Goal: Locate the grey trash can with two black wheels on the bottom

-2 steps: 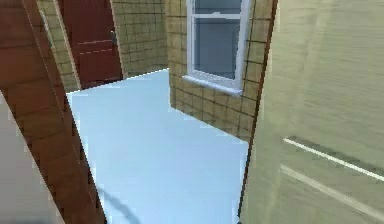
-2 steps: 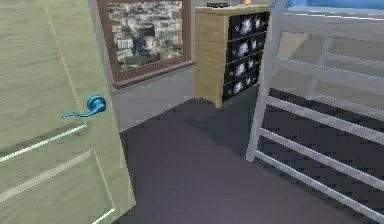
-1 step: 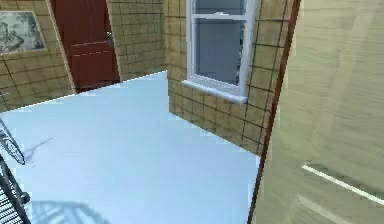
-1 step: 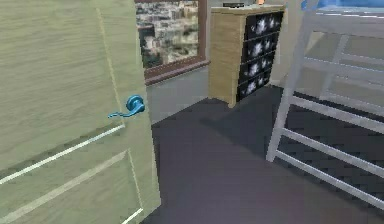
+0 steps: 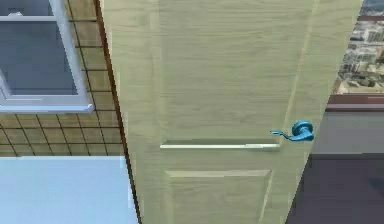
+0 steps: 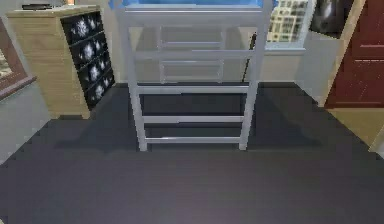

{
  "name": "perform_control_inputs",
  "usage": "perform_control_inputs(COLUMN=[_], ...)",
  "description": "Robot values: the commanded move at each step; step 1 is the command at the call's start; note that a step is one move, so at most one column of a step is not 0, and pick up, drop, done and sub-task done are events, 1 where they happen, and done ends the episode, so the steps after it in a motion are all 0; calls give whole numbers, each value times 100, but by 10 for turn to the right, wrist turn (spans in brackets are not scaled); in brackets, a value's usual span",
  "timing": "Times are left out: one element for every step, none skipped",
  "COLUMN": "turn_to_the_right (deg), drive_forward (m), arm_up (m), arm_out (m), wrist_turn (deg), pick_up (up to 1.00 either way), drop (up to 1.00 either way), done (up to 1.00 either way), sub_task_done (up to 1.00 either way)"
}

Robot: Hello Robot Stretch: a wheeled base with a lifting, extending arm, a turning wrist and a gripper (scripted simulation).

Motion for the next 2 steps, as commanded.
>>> perform_control_inputs(turn_to_the_right=[420,0], drive_forward=[0,20], arm_up=[0,0], arm_out=[0,0], wrist_turn=[0,0], pick_up=[0,0], drop=[0,0], done=[0,0], sub_task_done=[0,0])
